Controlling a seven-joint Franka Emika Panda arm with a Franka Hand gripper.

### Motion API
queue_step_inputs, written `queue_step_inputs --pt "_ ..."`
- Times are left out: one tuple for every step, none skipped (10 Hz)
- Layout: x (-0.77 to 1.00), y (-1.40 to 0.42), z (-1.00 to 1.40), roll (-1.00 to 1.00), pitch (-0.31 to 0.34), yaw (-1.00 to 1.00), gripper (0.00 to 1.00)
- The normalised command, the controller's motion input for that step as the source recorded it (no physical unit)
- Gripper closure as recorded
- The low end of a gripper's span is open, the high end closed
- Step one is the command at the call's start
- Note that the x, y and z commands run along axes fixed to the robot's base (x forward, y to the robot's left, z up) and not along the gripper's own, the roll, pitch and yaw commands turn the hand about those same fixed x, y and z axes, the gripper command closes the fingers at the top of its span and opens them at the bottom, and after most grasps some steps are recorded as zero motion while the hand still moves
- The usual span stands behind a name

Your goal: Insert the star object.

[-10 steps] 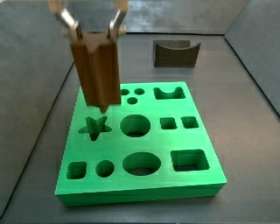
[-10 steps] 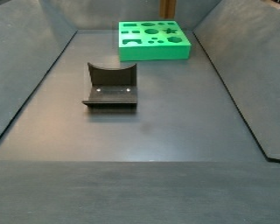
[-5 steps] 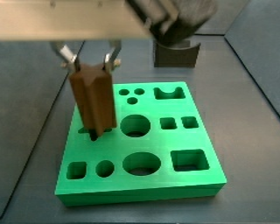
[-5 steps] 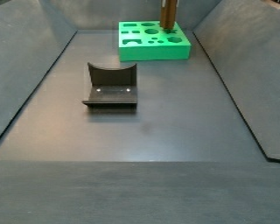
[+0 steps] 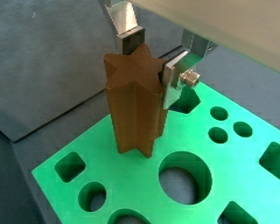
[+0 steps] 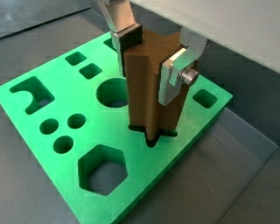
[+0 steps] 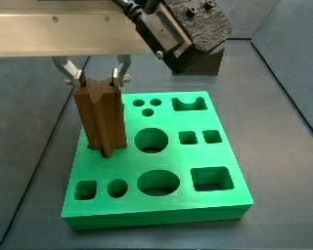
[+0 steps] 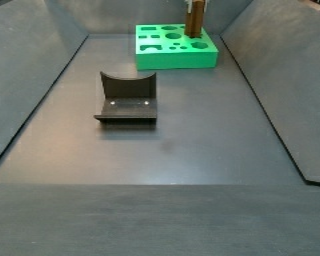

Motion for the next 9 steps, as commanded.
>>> queue_step_inputs --pt "-0.14 0.07 -0.14 0.13 0.000 0.09 1.00" --pt "-0.11 0.07 -0.12 0.16 0.000 0.11 1.00" --pt "-0.14 0.04 -0.09 0.16 0.000 0.11 1.00" --pt "0.00 0.00 -0.29 0.20 0.000 0.15 1.00" --pt "0.00 -0.14 -0.59 0.28 -0.110 0.13 1.00" --pt "-0.10 -0.22 -0.72 0.27 -0.163 0.17 1.00" --pt "-0.11 -0.26 -0.77 0.23 -0.163 0.18 1.00" --pt "-0.03 -0.37 -0.80 0.19 -0.176 0.11 1.00" --pt "0.11 -0.23 -1.00 0.06 -0.080 0.01 1.00"
